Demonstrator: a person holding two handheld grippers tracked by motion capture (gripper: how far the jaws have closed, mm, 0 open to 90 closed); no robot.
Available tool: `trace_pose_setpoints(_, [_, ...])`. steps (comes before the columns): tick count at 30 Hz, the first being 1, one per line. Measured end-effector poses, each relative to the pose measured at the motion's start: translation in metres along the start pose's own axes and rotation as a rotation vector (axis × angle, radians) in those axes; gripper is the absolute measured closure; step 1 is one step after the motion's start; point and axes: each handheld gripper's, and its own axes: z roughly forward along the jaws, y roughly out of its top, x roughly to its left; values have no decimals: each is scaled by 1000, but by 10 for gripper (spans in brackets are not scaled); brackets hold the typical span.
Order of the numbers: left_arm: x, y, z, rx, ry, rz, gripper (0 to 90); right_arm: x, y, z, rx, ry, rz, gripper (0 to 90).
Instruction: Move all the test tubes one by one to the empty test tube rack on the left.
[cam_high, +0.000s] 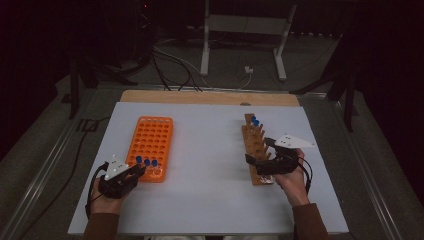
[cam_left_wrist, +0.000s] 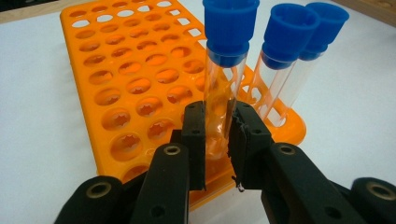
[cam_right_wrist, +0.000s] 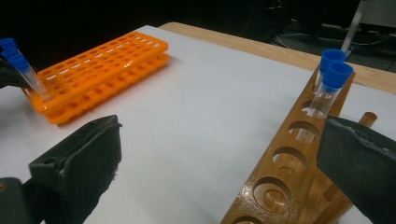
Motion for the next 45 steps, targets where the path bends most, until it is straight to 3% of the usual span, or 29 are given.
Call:
trace_pose_setpoints(7, [-2,-1,2,21,3,21,781,1,-1,3,7,4,-2,2])
trace_pose_setpoints(29, [0,-3,2,31,-12,9,779,3,-1,4,5,7,0,2])
trace_pose_setpoints(37, [5,-4,-4,-12,-53,-26,711,3,1,3,-4,3,1,2])
trace_pose_setpoints(45, [11,-2,-19,-118,-83,-55,553,1,7,1,-15,-9,-8,2])
